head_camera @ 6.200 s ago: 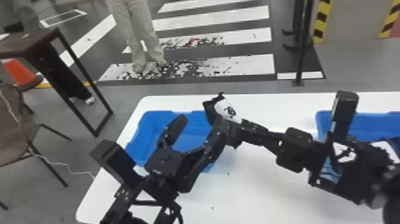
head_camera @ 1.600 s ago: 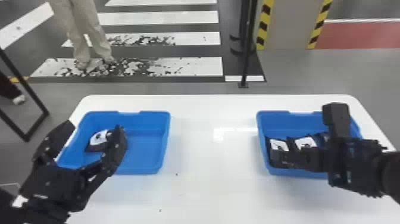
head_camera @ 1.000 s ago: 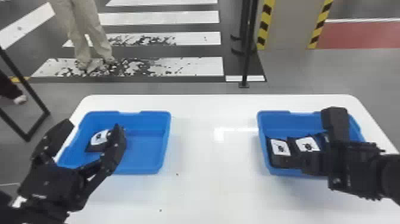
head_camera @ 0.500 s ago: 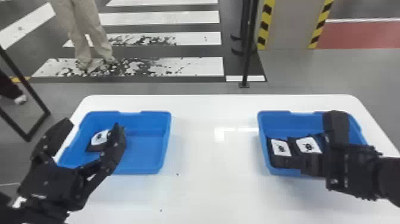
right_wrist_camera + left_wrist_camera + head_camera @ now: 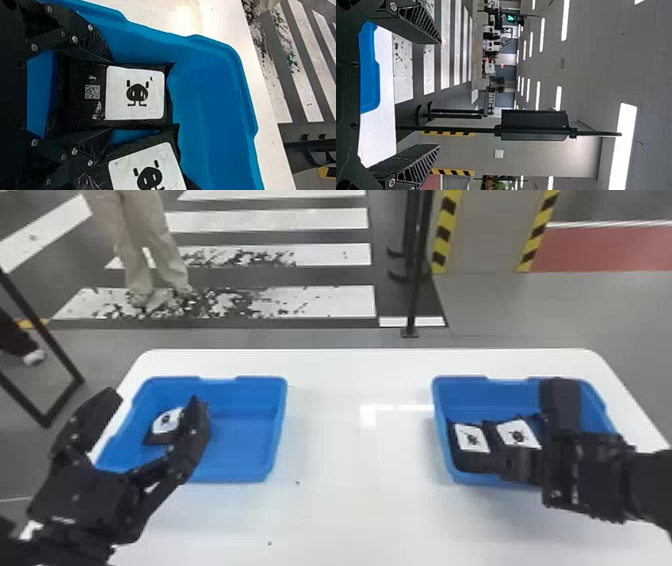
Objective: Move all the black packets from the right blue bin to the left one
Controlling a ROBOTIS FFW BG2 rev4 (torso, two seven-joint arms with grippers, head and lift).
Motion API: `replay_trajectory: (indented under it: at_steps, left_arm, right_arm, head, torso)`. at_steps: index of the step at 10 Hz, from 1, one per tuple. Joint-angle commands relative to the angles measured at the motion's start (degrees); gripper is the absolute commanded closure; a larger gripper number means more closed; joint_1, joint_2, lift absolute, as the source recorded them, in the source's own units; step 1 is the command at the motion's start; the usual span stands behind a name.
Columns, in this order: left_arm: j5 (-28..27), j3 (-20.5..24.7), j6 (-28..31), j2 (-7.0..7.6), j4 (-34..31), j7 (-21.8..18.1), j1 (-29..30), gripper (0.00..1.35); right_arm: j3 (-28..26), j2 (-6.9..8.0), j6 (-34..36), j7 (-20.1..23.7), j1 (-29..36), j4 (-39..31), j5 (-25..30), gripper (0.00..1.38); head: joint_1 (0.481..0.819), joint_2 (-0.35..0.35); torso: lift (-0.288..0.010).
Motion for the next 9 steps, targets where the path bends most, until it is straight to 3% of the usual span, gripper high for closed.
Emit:
replay_trajectory:
  at_steps: [1,2,6,7,9]
  left_arm:
    - [0.1,0.0,-0.4,0.00,0.1,-0.1,0.0,0.10]
    - [0.1,0.0,-0.7,-0.09,0.4,-0.1,0.0,0.10]
    - [0.1,0.1,-1.7,-0.17,0.6,0.0,-0.1,0.10]
    - [0.1,0.0,-2.1,-0.09,0.6,0.1,-0.1,0.10]
    - [0.1,-0.2,-1.9,-0.09,0.9,0.1,-0.4,0.10]
  right_arm:
    - [0.1,0.00,0.6,0.6,0.0,-0.4,-0.8,0.79]
    - [0.1,0.00,0.2,0.6,0.6,-2.3,-1.5,1.02]
    - [-0.7,-0.18,-3.6,0.6,6.5,-15.0,-2.7,1.09]
    - [-1.4,-0.26,-9.6,3.6,8.6,-15.1,-2.0,1.09]
    - [-2.6,-0.09,-25.3,14.7,11.1,-11.3,-3.2,1.09]
  head:
    - [0.695,0.067]
    - [0.695,0.073]
    - [0.695,0.108]
    - [0.695,0.110]
    - [0.695,0.115]
  torso:
    - [-0.140]
    - [-0.140]
    - [-0.140]
    - [-0.140]
    - [-0.140]
